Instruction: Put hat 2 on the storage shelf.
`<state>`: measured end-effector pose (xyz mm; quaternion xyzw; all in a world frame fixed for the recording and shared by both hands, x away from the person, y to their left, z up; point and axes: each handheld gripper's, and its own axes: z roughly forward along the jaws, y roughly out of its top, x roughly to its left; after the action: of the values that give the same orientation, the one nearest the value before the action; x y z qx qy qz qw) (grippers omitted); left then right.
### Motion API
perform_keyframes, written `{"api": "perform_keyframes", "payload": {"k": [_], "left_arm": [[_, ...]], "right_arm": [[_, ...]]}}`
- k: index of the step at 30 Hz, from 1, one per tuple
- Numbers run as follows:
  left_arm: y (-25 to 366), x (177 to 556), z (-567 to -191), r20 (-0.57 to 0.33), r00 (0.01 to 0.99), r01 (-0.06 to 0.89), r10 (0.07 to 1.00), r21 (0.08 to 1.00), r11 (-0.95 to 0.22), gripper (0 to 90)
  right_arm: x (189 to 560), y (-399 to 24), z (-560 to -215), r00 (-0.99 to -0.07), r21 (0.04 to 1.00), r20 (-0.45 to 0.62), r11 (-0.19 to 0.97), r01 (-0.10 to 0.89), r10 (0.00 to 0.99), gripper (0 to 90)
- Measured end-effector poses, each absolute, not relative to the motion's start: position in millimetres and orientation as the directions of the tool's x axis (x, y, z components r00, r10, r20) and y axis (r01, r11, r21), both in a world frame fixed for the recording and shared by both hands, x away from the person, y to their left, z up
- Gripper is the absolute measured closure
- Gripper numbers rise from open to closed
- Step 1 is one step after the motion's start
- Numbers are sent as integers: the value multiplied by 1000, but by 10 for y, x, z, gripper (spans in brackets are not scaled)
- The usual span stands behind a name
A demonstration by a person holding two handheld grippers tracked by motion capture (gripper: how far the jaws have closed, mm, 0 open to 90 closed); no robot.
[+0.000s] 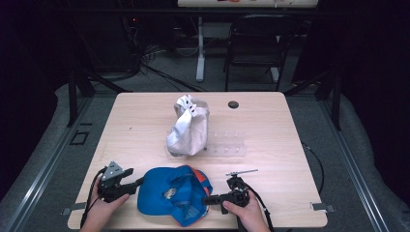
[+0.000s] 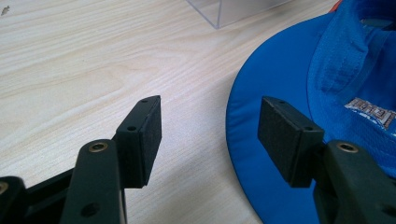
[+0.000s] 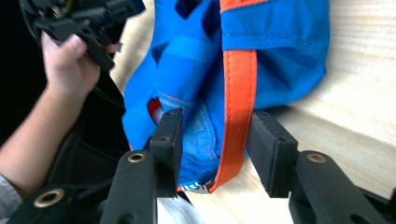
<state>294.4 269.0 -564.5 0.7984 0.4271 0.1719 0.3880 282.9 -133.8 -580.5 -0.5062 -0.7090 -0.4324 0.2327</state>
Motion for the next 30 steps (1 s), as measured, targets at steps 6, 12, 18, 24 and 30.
{"api": "perform_keyframes", "payload": {"k": [6,12,18,24,30], "left_arm": [[2690,2945,-5643,-56,580,543,813,770,-335,404],[2689,2945,-5641,-55,580,546,813,767,-338,404],[2690,2945,-5643,-56,579,543,813,770,-334,405],[2692,2943,-5639,-52,577,539,815,774,-332,405],[2709,2938,-5633,-44,579,535,814,775,-338,405]], "right_arm": [[2837,-1366,-5783,-347,355,796,81,931,496,686],[2839,-1404,-5758,-313,336,809,47,941,498,769],[2847,-1456,-5714,-280,313,815,22,950,507,776],[2850,-1517,-5599,-273,317,809,5,948,521,777],[2913,-1601,-5474,-247,288,794,14,957,556,779]]}}
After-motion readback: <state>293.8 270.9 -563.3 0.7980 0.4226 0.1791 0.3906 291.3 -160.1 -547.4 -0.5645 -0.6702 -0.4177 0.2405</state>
